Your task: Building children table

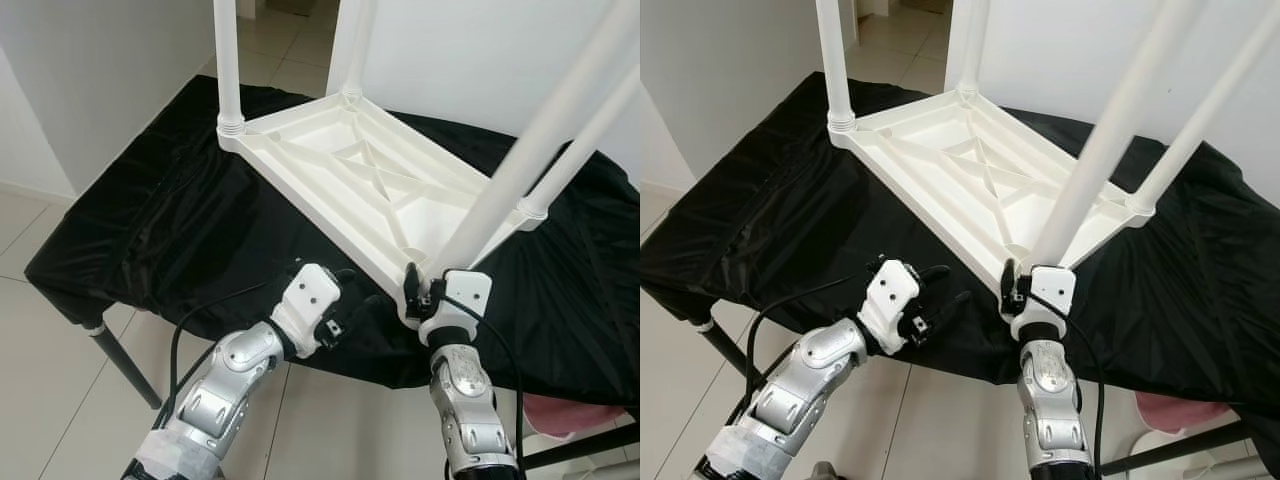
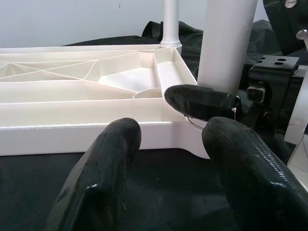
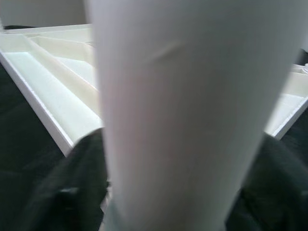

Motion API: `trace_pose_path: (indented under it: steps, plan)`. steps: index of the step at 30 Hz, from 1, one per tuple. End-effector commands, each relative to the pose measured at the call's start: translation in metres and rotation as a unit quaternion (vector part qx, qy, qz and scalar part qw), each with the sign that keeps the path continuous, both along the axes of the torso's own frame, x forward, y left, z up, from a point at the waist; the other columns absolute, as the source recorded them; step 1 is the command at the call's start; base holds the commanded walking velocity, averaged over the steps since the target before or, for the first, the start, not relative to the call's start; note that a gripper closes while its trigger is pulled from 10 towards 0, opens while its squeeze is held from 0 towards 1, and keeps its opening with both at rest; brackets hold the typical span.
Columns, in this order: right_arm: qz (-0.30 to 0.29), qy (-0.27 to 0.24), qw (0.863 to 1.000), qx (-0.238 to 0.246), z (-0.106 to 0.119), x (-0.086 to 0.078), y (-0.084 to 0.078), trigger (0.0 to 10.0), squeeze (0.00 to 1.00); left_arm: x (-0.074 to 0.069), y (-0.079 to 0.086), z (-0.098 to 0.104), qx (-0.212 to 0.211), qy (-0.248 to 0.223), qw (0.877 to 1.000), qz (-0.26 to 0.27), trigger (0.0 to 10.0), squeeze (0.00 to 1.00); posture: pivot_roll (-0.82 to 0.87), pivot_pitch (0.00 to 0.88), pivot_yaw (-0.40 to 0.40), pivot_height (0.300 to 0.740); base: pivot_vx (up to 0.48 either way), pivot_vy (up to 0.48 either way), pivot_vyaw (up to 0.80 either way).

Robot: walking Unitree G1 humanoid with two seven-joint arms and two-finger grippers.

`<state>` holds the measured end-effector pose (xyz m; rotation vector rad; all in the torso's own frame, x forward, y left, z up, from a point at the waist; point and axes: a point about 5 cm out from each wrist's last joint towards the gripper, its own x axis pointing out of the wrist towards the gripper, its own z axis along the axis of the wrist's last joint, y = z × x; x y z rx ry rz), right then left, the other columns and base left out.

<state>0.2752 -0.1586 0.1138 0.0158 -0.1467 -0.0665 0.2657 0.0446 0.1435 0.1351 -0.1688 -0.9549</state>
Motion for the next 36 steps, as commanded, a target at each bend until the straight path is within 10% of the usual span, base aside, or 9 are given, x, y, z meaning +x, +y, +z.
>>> trace_pose_path:
  steps: [1, 6, 7, 21, 22, 23, 24, 35, 36]
  plan:
    - [0.01, -0.002, 1.0, 0.005, -0.003, -0.002, -0.004, 10.0, 1.0, -0.001, -0.005, 0.0, 0.006, -0.008, 1.0, -0.017, 10.0, 0.0, 0.04, 0.019, -0.107, 0.74, 0.0, 0.0, 0.0]
    - [0.059, -0.009, 0.998, 0.022, 0.001, -0.003, -0.012, 10.0, 1.0, 0.0, -0.004, 0.001, 0.006, -0.01, 1.0, -0.019, 10.0, 0.0, 0.03, 0.017, -0.1, 0.74, 0.0, 0.0, 0.0]
    - [0.096, -0.01, 0.995, 0.013, 0.002, -0.004, -0.016, 10.0, 0.0, 0.0, -0.004, 0.001, 0.008, -0.011, 1.0, -0.021, 10.0, 0.0, 0.03, 0.015, -0.093, 0.74, 0.0, 0.0, 0.0]
    - [0.301, 0.031, 0.95, -0.073, 0.008, 0.014, -0.044, 10.0, 0.0, 0.0, -0.006, 0.001, 0.012, -0.011, 0.999, -0.032, 10.0, 0.0, 0.03, 0.013, -0.096, 0.74, 0.0, 0.0, 0.0]
    - [0.305, 0.031, 0.949, -0.078, 0.008, 0.016, -0.046, 5.5, 0.0, 0.0, -0.006, 0.002, 0.01, -0.011, 0.999, -0.03, 10.0, 0.0, 0.03, 0.019, -0.097, 0.74, 0.0, 0.0, 0.0]
    - [0.309, 0.031, 0.947, -0.08, 0.008, 0.017, -0.046, 5.5, 0.0, 0.001, -0.006, 0.003, 0.009, -0.011, 0.999, -0.029, 10.0, 0.0, 0.03, 0.019, -0.097, 0.74, 0.0, 0.0, 0.0]
    - [0.313, 0.035, 0.946, -0.084, 0.007, 0.019, -0.047, 0.0, 0.0, 0.001, -0.007, 0.003, 0.008, -0.012, 0.999, -0.029, 10.0, 0.0, 0.03, 0.021, -0.102, 0.74, 0.0, 0.0, 0.0]
    - [0.328, 0.046, 0.94, -0.083, 0.0, 0.025, -0.047, 0.0, 0.0, 0.0, -0.006, 0.003, 0.005, -0.009, 1.0, -0.025, 10.0, 0.0, 0.03, 0.032, -0.092, 0.74, 0.0, 0.0, 0.0]
    - [0.322, 0.046, 0.942, -0.081, -0.001, 0.026, -0.047, 2.3, 0.0, 0.001, -0.006, 0.003, 0.005, -0.009, 1.0, -0.025, 10.0, 0.0, 0.02, 0.038, -0.075, 0.74, 0.0, 0.0, 0.0]
